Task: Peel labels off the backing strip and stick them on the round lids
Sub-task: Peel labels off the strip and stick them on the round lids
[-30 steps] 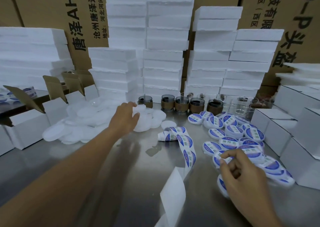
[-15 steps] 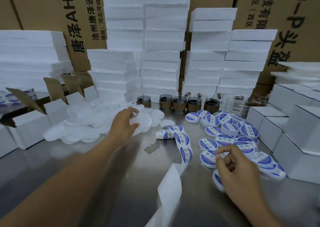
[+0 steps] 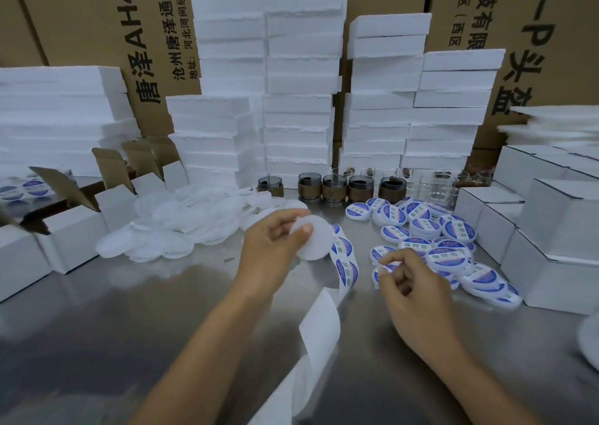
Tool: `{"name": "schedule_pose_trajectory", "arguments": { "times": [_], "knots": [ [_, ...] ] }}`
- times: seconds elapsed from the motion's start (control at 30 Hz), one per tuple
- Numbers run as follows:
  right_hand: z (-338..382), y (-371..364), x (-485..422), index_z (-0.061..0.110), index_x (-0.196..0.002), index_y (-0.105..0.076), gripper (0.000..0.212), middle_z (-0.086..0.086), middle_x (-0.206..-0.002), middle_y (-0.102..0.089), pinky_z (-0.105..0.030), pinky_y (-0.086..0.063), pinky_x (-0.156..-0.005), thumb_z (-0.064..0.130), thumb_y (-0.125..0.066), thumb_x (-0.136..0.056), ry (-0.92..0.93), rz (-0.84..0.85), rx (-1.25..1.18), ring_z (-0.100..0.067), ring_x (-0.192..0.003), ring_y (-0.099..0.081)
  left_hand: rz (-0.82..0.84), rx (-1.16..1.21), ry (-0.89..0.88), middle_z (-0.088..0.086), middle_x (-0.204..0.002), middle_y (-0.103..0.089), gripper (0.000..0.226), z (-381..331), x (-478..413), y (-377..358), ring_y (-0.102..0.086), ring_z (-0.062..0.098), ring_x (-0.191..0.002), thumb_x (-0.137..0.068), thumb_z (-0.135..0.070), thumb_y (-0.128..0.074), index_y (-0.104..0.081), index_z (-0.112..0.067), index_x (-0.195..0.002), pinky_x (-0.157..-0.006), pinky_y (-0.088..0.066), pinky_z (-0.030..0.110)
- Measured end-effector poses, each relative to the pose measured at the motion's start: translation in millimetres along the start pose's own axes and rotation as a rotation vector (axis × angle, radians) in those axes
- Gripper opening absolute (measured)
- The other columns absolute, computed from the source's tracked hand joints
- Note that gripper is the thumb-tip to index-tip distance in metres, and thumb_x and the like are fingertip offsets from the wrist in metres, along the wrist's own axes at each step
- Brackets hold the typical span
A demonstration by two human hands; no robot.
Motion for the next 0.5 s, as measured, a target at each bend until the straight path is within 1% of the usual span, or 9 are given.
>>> {"name": "schedule_pose_trajectory", "arguments": {
  "times": [0.1,0.13,0.17,0.2,0.27,0.33,0.4,0.43,0.5],
  "knots": [
    [10.7,-14.5,8.0,0.036,-0.086,-0.057,0.015,0.012,-0.065,-0.061,-0.011,-0.039,-0.056,0.021,-0.060,-0.085,-0.030,0.016,-0.204,-0.004,-0.058,-0.053,0.034,0.138,0.074,-0.011,-0.075,-0.072,0.021,3.8,13.1,-14.4,-0.064,0.002,-0.071,-0.084,-0.004,-0.065,-0.068,-0.024,-0.087,-0.064,-0.051,0.015],
    [12.9,-18.3,9.6,0.036,-0.088,-0.058,0.012,0.011,-0.068,-0.063,-0.010,-0.040,-0.058,0.025,-0.061,-0.084,-0.036,0.025,-0.246,-0.004,-0.061,-0.055,0.059,0.180,0.095,-0.009,-0.076,-0.073,0.020,4.4,16.2,-17.9,-0.065,0.005,-0.072,-0.083,-0.003,-0.064,-0.067,-0.022,-0.088,-0.065,-0.052,0.018],
    [14.4,-21.3,10.4,0.035,-0.090,-0.058,0.011,0.010,-0.071,-0.065,-0.011,-0.043,-0.060,0.027,-0.062,-0.084,-0.053,0.040,-0.283,-0.005,-0.063,-0.057,0.083,0.211,0.116,-0.006,-0.078,-0.073,0.018,6.2,18.4,-20.1,-0.066,0.008,-0.074,-0.083,-0.003,-0.064,-0.067,-0.020,-0.089,-0.066,-0.053,0.020],
    [15.3,-23.2,10.6,0.033,-0.092,-0.060,0.010,0.007,-0.074,-0.067,-0.015,-0.046,-0.062,0.027,-0.062,-0.084,-0.079,0.060,-0.319,-0.008,-0.065,-0.060,0.100,0.239,0.138,-0.004,-0.079,-0.073,0.017,8.0,20.1,-21.3,-0.067,0.010,-0.075,-0.083,-0.003,-0.064,-0.067,-0.019,-0.090,-0.066,-0.054,0.021],
    [16.8,-24.1,9.9,0.026,-0.092,-0.063,0.007,0.000,-0.073,-0.069,-0.022,-0.050,-0.061,0.022,-0.062,-0.086,-0.137,0.085,-0.400,-0.012,-0.061,-0.061,0.112,0.279,0.171,-0.002,-0.079,-0.073,0.016,10.1,21.6,-21.9,-0.068,0.011,-0.074,-0.083,-0.003,-0.064,-0.066,-0.017,-0.091,-0.064,-0.054,0.022],
    [18.3,-23.1,9.6,0.018,-0.086,-0.065,0.005,-0.003,-0.068,-0.069,-0.019,-0.049,-0.056,0.016,-0.061,-0.087,-0.176,0.104,-0.472,-0.010,-0.053,-0.058,0.118,0.297,0.196,-0.001,-0.079,-0.073,0.016,11.9,21.4,-22.2,-0.068,0.011,-0.073,-0.083,-0.003,-0.063,-0.065,-0.016,-0.091,-0.063,-0.055,0.022],
    [20.5,-23.3,10.1,0.014,-0.082,-0.066,0.008,-0.006,-0.063,-0.067,-0.018,-0.049,-0.055,0.014,-0.060,-0.087,-0.204,0.126,-0.515,-0.011,-0.049,-0.057,0.146,0.302,0.214,0.002,-0.082,-0.072,0.015,13.4,21.9,-23.1,-0.067,0.013,-0.074,-0.082,-0.004,-0.064,-0.065,-0.017,-0.091,-0.065,-0.056,0.024],
    [21.6,-23.8,10.3,0.012,-0.082,-0.067,0.008,-0.007,-0.062,-0.066,-0.019,-0.049,-0.055,0.013,-0.060,-0.087,-0.216,0.142,-0.531,-0.012,-0.049,-0.056,0.168,0.286,0.211,0.004,-0.084,-0.071,0.015,15.3,22.2,-23.8,-0.066,0.015,-0.075,-0.081,-0.007,-0.067,-0.066,-0.017,-0.091,-0.068,-0.056,0.027],
    [22.9,-25.3,10.7,0.007,-0.081,-0.067,0.010,-0.007,-0.058,-0.065,-0.019,-0.048,-0.053,0.011,-0.059,-0.088,-0.235,0.176,-0.558,-0.012,-0.048,-0.055,0.214,0.224,0.196,0.008,-0.087,-0.066,0.022,18.0,24.2,-25.4,-0.062,0.024,-0.078,-0.074,-0.016,-0.077,-0.068,-0.021,-0.094,-0.077,-0.054,0.039]
  ]
}}
Point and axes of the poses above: each hand's wrist, its own x-axis away from the middle knuckle, its own y-axis out of the back of the hand, z = x × y, the point moved 1 cm from there along -x, towards the middle knuckle
